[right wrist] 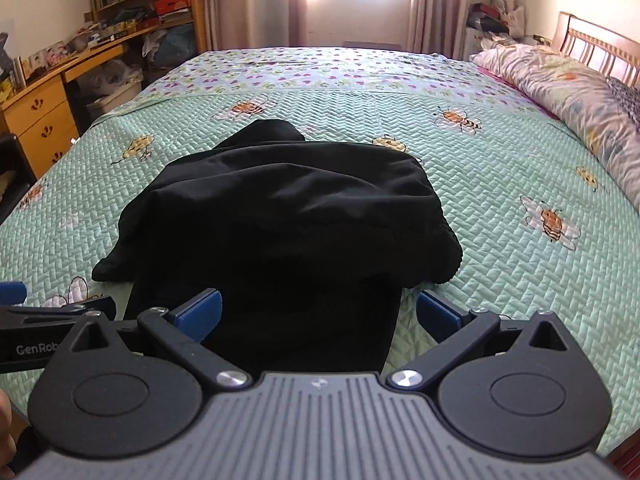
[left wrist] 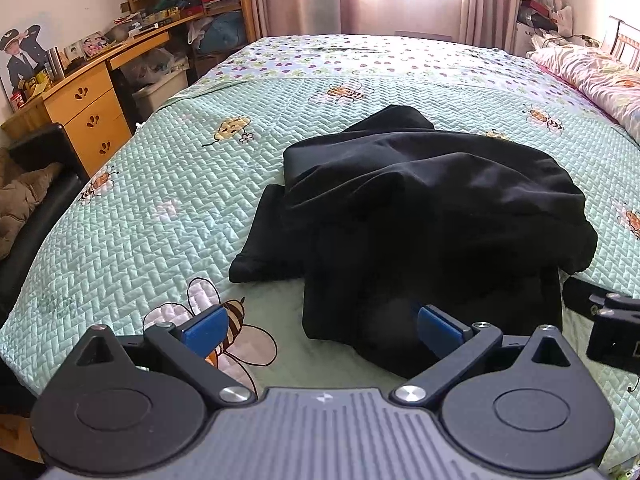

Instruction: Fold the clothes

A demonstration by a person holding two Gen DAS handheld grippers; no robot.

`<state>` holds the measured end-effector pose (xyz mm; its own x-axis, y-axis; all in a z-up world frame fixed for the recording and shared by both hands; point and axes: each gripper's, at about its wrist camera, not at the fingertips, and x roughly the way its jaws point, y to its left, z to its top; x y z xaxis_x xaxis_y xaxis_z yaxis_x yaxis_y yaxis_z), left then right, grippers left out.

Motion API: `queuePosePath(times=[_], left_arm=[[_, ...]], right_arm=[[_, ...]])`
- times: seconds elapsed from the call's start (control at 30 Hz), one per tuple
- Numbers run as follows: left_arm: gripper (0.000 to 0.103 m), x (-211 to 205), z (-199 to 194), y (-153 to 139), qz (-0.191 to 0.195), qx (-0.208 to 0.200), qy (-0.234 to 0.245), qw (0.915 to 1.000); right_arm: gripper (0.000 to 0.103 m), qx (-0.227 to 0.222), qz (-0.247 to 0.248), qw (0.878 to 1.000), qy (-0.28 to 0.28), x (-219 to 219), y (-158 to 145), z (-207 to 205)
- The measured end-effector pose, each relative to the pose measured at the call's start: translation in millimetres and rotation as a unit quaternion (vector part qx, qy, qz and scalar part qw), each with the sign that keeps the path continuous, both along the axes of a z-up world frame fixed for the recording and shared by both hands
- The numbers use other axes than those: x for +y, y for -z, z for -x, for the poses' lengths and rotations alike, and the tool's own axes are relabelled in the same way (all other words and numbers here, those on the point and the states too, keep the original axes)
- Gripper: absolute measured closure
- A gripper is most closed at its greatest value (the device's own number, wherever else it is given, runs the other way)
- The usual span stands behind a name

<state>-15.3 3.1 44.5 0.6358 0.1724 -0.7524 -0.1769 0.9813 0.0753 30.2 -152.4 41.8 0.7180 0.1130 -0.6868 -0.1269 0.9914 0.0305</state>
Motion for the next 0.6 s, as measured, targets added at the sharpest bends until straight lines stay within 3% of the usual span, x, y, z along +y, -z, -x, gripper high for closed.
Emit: queuePosePath(times=[0.17,0.3,0.53,0.6], left_arm=[[0.001,-6,0,2,-0.008,0.0,0.005,1.0],[0.001,-8,-1,5,-0.007,0.004,0.007,0.9999],[0.001,0,-5,18,0.015,0.025,0.003,0.9996],[0.001,3,-8,24,0.012,0.031,-0.007,0.9994]], right_arm=[[0.0,-0.059,0.011,0.998,0.006,-6,7,10],[0.0,-0.087,-0.02,0.996,0.013,-22,21,15],[0.001,0.005,-0.104,0.994,0.028,-51,54,-1],[0.001,-0.007,-0.12,0.992,0.029,-56,58,2]])
